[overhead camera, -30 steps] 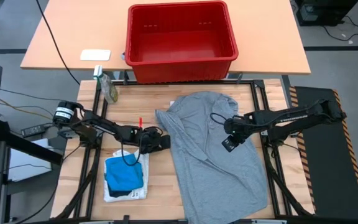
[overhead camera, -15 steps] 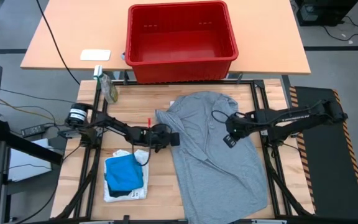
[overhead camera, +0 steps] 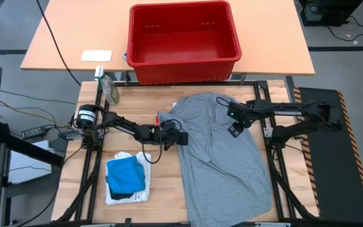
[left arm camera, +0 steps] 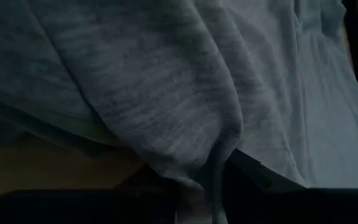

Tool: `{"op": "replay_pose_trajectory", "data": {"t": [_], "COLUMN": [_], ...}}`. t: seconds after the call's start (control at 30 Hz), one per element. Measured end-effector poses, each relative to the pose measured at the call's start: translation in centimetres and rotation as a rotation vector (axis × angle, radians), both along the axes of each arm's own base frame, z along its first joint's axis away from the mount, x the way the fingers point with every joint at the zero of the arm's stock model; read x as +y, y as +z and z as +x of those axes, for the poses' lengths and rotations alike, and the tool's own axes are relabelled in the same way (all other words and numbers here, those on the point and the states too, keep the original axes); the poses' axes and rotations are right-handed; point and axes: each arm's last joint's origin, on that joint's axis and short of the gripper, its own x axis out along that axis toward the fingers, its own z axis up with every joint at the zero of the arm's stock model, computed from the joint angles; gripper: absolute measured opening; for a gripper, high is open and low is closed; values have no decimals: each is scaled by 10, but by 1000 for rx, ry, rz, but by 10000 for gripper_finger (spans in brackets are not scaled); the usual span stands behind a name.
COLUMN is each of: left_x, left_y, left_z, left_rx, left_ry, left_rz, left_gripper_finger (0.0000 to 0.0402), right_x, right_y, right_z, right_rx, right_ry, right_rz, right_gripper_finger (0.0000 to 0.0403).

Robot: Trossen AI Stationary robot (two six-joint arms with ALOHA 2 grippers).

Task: Fold laundry
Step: Fold the grey shirt on the table

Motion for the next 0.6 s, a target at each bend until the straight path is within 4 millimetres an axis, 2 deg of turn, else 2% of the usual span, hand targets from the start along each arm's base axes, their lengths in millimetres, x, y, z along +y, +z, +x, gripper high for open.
{"op": "replay_pose_trajectory", "data": {"t": [0.17, 0.3, 0.47, 0.6], "left_x": [-3, -7, -12, -13], "left_y": [-1, 0, 0, -2], "left_z": [0, 0, 0, -3], "left_rx": [5, -10, -8, 38], "left_ry": [-34, -29, -56, -108], "left_rz": [-62, -111, -116, -133], "left_gripper_finger": [79, 61, 57, 41], "right_x": [-5, -9, -13, -11], "right_y": [-27, -34, -43, -46], "right_z": [-7, 1, 7, 11], "right_rx": [131, 89, 86, 70], "right_ry": [-37, -41, -71, -62], "right_rz": [35, 0, 36, 93], "right_gripper_finger": [236, 252, 236, 187]}}
